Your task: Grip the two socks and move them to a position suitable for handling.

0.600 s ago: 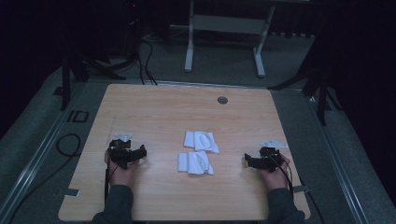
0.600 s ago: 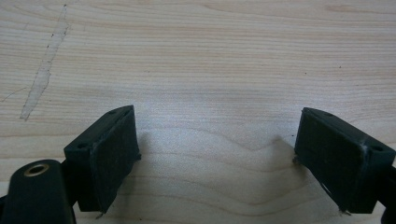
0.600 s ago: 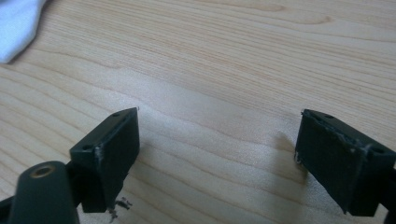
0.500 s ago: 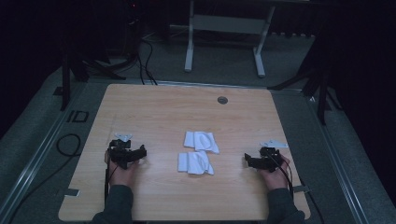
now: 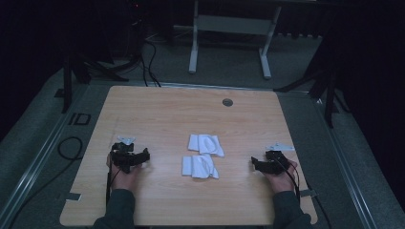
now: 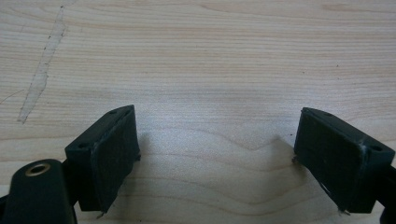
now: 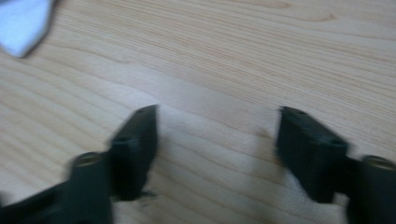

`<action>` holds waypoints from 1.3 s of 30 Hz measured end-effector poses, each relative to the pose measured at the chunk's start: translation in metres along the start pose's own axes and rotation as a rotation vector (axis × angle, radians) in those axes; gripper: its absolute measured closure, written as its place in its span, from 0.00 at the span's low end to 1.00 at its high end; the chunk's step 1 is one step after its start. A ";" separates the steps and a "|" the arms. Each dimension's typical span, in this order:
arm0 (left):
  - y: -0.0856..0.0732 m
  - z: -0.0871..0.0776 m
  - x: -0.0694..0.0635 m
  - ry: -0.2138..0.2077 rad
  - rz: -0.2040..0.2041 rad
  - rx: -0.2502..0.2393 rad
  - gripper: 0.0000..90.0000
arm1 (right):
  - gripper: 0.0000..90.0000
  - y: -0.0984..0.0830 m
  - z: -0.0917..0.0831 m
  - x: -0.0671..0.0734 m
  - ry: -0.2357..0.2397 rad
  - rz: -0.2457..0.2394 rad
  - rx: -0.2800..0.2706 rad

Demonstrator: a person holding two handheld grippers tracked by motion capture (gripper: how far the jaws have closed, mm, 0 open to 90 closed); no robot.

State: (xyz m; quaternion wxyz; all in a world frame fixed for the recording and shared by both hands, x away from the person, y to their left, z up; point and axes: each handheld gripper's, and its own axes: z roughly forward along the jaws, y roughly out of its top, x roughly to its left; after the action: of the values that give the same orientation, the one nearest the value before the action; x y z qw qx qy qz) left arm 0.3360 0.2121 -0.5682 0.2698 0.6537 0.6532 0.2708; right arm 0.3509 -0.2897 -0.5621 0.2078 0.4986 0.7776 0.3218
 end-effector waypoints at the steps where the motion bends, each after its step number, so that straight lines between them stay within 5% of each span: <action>1: 0.000 0.000 0.000 0.000 0.001 0.000 0.15 | 0.47 0.000 -0.001 0.001 0.006 -0.008 -0.002; 7: 0.000 0.000 0.000 -0.006 0.006 -0.001 0.15 | 0.67 0.001 -0.013 0.006 0.069 -0.031 -0.026; 19: 0.000 0.000 0.000 -0.015 0.014 -0.002 0.15 | 0.89 0.010 -0.036 0.028 0.092 -0.141 -0.025; 22: 0.000 0.000 0.000 -0.015 0.013 -0.002 0.15 | 0.95 0.012 -0.040 0.036 0.088 -0.188 -0.025; 24: 0.000 0.000 0.000 -0.015 0.015 -0.001 0.15 | 0.98 0.014 -0.040 0.044 0.048 -0.260 -0.015; 39: 0.000 0.000 0.000 -0.015 0.014 -0.001 0.15 | 0.96 0.023 -0.026 0.092 0.102 -0.406 0.029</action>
State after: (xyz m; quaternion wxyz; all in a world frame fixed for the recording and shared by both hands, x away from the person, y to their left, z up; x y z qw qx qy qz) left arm 0.3362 0.2121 -0.5683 0.2733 0.6600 0.6464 0.2681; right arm 0.3108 -0.2068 -0.5278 0.2216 0.3177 0.8761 0.2872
